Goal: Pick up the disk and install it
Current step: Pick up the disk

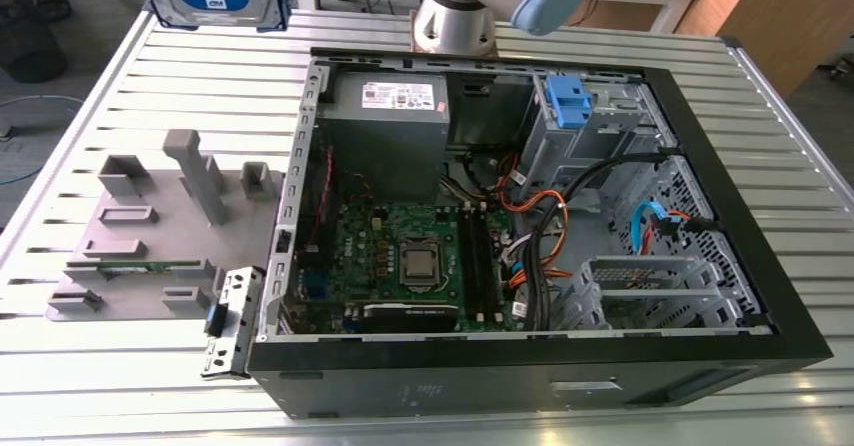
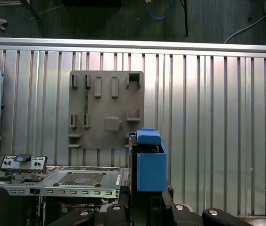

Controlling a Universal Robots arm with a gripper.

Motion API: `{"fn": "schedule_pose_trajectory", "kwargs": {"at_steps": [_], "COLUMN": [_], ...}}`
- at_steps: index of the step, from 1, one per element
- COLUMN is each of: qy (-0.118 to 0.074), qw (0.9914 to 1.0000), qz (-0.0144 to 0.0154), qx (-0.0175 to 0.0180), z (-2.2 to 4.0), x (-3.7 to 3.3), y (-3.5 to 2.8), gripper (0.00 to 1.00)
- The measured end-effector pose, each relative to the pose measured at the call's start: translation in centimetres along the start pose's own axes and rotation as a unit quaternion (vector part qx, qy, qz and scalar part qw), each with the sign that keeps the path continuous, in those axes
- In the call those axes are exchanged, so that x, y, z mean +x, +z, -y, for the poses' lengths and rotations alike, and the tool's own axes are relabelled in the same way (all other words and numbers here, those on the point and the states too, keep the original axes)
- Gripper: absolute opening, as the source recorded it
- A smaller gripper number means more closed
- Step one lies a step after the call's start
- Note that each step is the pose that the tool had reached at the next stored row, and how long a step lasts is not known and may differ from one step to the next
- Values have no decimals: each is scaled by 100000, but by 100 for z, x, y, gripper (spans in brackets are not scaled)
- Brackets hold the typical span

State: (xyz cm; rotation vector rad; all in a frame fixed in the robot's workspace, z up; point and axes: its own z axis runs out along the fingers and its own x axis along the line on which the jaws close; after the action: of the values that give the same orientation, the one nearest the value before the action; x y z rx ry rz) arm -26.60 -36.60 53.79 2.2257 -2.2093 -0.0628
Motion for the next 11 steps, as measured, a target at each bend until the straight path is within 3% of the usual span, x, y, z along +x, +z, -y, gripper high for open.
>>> {"fn": "schedule_pose_trajectory", "kwargs": {"at_steps": [11], "qy": [1], "qw": [100000], "qz": [-3], "qx": [-1], "z": [68], "x": [0], "y": [-2], "gripper": [35]}}
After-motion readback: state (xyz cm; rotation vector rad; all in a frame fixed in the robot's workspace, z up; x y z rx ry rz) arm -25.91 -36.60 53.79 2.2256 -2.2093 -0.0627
